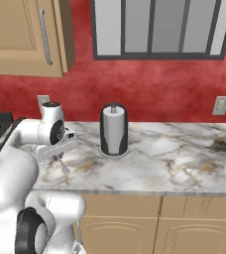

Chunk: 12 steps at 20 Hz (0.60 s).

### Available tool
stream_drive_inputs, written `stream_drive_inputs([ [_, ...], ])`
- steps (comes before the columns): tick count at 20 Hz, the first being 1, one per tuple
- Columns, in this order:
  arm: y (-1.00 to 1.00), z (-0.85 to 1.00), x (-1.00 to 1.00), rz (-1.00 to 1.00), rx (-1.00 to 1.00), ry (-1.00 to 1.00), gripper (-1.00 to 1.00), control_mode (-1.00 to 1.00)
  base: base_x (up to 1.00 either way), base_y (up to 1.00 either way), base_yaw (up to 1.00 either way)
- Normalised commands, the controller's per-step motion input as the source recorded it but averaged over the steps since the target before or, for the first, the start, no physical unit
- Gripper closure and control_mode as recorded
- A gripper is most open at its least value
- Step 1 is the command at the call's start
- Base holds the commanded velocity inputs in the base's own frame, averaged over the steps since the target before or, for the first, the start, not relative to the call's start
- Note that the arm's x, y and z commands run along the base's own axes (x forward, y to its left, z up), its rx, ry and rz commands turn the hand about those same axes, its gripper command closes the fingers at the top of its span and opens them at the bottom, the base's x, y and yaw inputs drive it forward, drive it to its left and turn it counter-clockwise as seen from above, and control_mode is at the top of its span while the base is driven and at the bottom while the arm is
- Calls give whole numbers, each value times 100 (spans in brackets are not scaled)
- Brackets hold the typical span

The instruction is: Organize the utensils by type. Pick up the wooden spoons from the counter and place them in the open cabinet. Then pick up the metallic utensils from the counter and place them in the open drawer.

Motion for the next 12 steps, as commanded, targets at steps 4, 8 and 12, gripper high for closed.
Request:
stream_drive_inputs([
  [4, 15, 52, -43, 41, -11, -11, 100, -100, 0, 0, 0],
  [8, 6, 49, -40, 40, -12, -17, 100, -100, 0, 0, 0],
  [12, 5, 42, -31, 27, -9, -12, 100, -100, 0, 0, 0],
])
